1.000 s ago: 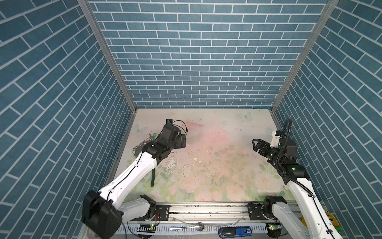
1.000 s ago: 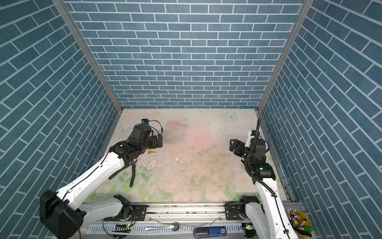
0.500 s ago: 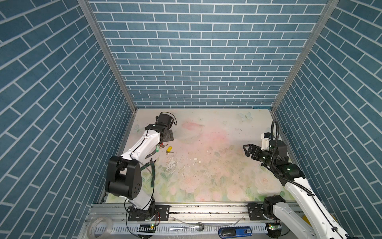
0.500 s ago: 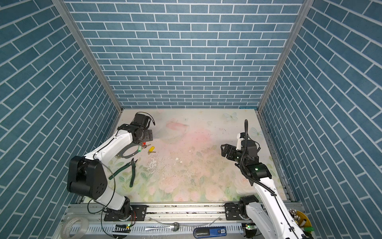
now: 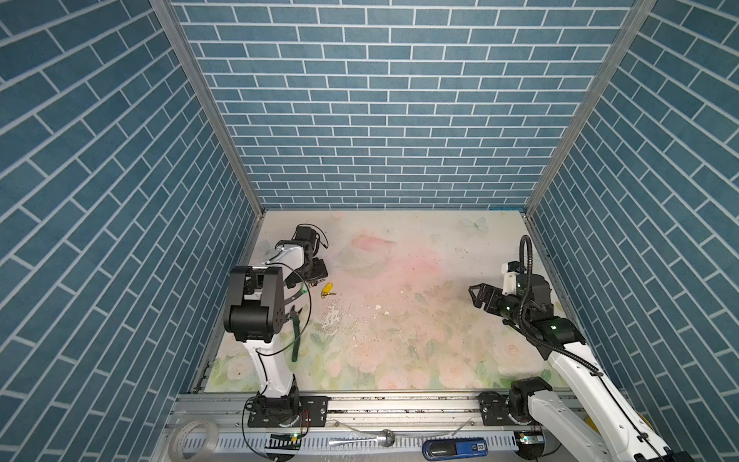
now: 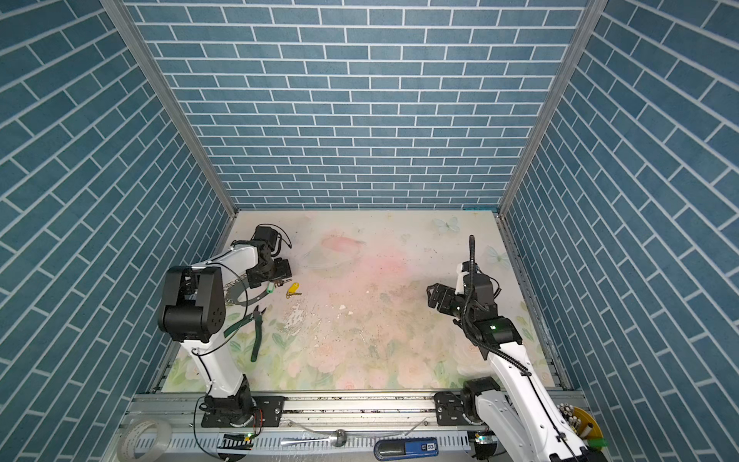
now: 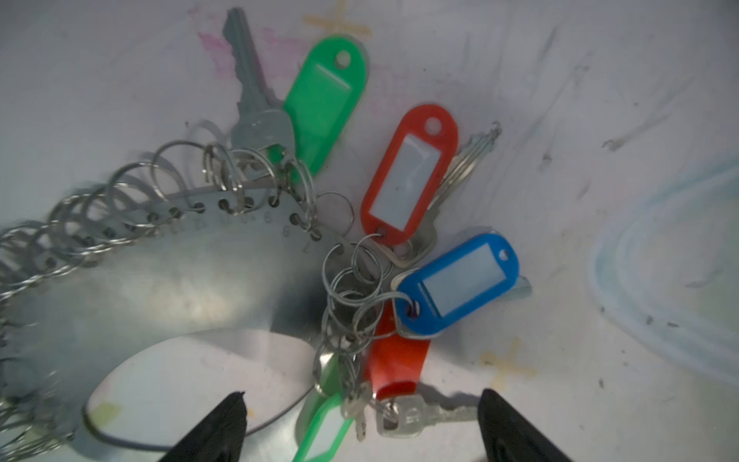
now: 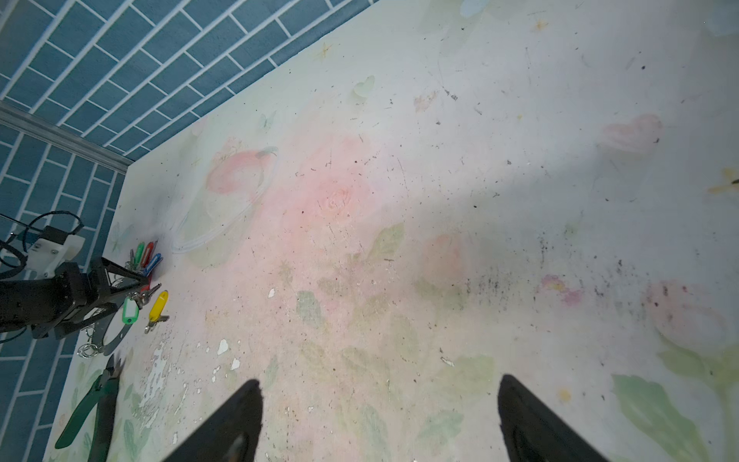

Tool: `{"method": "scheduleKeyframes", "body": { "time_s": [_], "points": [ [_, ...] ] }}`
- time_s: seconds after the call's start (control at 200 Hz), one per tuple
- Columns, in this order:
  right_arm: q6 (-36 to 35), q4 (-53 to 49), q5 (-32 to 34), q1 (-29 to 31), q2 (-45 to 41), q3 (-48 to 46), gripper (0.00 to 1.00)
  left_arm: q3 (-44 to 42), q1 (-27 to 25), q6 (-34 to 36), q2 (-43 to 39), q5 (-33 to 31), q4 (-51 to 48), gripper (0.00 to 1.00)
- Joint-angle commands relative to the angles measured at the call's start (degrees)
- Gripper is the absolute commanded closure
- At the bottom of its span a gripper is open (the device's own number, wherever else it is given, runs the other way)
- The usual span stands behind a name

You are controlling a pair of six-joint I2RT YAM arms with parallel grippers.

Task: Put the keys on the keyring
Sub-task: 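Raise both arms and move the left gripper over the metal keyring plate, then grasp the metal keyring plate edge with the left gripper and lift it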

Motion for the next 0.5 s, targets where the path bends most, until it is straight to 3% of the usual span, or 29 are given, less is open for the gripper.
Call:
{"method": "scheduleKeyframes", "body": {
  "time_s": [0.0,0.25,0.495],
  "points": [
    [-0.55,-0.81,1.28,0.23,0.24,-1.24,0.09,2.15,0.13,-0.06,2.1,4.34,1.55,0.1],
    [-0.26,-0.78,1.55,0.28,0.71,-1.28,0.09,2.32,-1.08,-0.87,5.14,11.2,4.34,0.19],
    [0.0,-0.92,2.03,0.35,2.02,-0.29,0.1,3.76,-10.32,-2.15,4.55,12.69,5.02,0.23]
  ]
}}
